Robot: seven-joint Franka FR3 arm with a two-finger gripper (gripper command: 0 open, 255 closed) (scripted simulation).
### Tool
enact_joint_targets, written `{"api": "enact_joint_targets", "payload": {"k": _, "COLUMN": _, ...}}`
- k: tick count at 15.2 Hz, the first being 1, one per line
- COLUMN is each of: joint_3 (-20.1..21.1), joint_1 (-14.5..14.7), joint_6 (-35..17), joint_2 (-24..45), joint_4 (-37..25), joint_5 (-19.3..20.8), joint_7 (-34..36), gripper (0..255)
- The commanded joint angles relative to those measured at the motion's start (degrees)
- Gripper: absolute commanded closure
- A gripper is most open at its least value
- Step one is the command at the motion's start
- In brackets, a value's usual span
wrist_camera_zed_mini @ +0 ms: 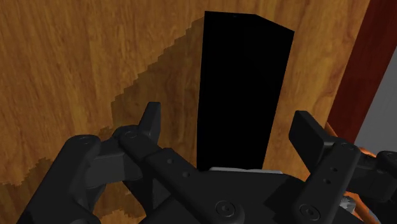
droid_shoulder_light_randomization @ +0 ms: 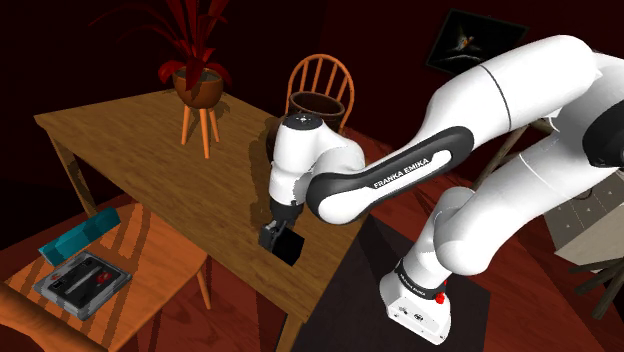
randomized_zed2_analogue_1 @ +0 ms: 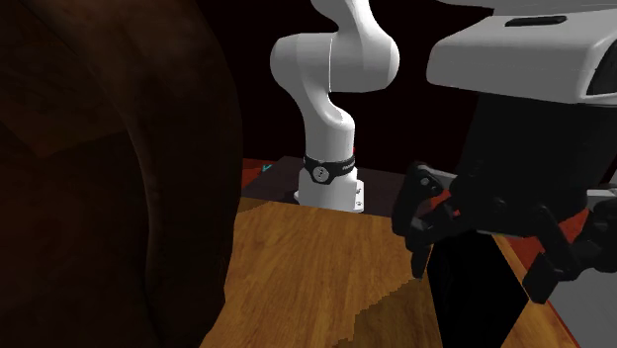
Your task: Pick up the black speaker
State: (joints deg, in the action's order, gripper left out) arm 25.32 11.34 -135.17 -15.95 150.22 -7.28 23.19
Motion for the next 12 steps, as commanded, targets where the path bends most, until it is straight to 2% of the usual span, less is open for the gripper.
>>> {"api": "enact_joint_targets", "payload": {"k": 1, "joint_3": 0.3, "joint_1": -0.2, "joint_6": -1.4, "joint_2": 1.1, "joint_4": 0.4, "joint_5": 0.3, "joint_7": 0.3, "gripper": 0}}
{"api": "enact_joint_targets", "payload": {"k": 2, "joint_3": 0.3, "joint_1": -0.2, "joint_6": -1.4, "joint_2": 1.1, "joint_4": 0.4, "joint_5": 0.3, "joint_7": 0.3, "gripper": 0}}
{"api": "enact_joint_targets", "payload": {"k": 3, "joint_3": 0.2, "joint_1": -0.1, "joint_6": -1.3, "joint_2": 0.9, "joint_4": 0.4, "joint_5": 0.3, "joint_7": 0.3, "gripper": 255}}
{"api": "enact_joint_targets", "payload": {"k": 12, "joint_3": 0.3, "joint_1": -0.2, "joint_6": -1.4, "joint_2": 1.1, "joint_4": 0.4, "joint_5": 0.3, "joint_7": 0.3, "gripper": 255}}
